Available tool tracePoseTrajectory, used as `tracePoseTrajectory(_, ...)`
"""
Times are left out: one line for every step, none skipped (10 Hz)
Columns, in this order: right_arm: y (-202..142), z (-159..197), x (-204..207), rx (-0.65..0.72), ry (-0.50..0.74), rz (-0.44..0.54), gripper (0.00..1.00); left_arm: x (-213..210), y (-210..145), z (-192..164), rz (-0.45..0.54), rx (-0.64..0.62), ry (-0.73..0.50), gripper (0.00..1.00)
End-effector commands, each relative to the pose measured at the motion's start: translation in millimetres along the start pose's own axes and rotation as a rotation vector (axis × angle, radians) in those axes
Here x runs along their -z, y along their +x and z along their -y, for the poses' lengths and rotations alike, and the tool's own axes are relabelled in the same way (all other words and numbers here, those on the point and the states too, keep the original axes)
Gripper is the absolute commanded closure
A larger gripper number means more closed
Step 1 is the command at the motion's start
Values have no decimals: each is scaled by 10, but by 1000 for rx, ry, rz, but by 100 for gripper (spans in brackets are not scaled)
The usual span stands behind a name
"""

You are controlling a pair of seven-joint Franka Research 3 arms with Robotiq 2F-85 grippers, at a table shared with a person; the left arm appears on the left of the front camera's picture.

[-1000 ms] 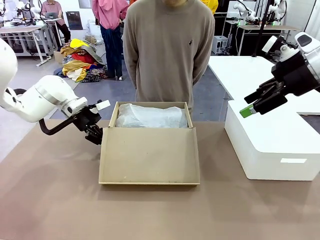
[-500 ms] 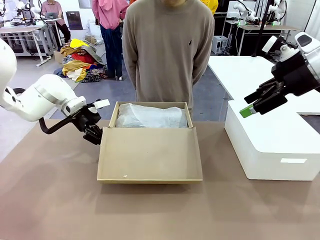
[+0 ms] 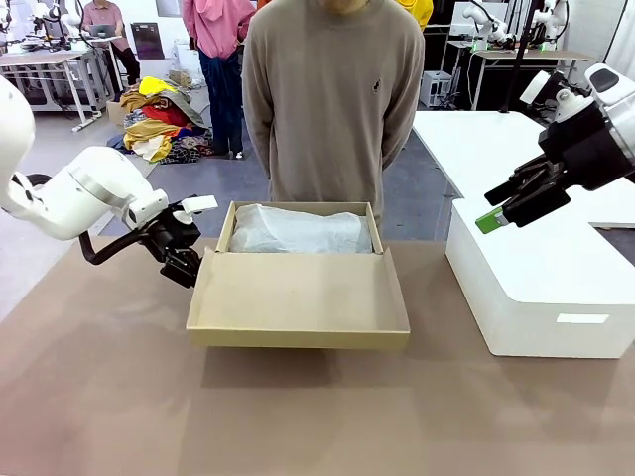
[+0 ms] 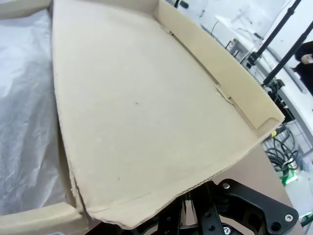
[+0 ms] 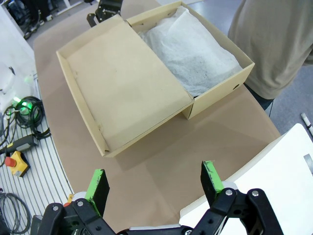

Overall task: Pack the shoes into the box.
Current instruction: Close the Shoes Box.

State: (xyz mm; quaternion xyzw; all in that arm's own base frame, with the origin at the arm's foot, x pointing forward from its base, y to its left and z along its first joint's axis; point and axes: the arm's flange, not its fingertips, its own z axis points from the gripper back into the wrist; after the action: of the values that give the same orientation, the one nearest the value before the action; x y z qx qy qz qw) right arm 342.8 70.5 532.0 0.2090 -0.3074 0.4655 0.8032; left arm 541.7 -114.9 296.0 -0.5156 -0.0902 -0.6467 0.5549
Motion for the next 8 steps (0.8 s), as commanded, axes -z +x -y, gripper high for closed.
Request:
tracePoseTrajectory(4, 9, 2, -5, 13, 17, 0, -77, 55, 51, 91, 23, -33, 100)
tracePoseTrajectory(4, 9, 2, -5, 13, 17, 0, -97, 80, 65, 122, 11, -24, 100)
tracePoseTrajectory(4, 9, 2, -5, 13, 17, 0, -126, 104, 80, 152, 4, 10, 100)
tracePoseTrajectory(4, 9, 2, -5, 13, 17, 0, -160, 144, 96, 189, -3, 43, 100)
tracePoseTrajectory(4, 9, 2, -5, 13, 17, 0, -209, 192, 107, 243, 1, 79, 100)
tracePoseTrajectory(4, 9, 2, -5, 13, 17, 0, -255, 238, 128, 283, 5, 108, 100)
tracePoseTrajectory(4, 9, 2, -5, 13, 17, 0, -293, 292, 143, 310, 6, 128, 100)
tracePoseTrajectory(4, 9, 2, -5, 13, 17, 0, -322, 324, 161, 334, -6, 119, 100)
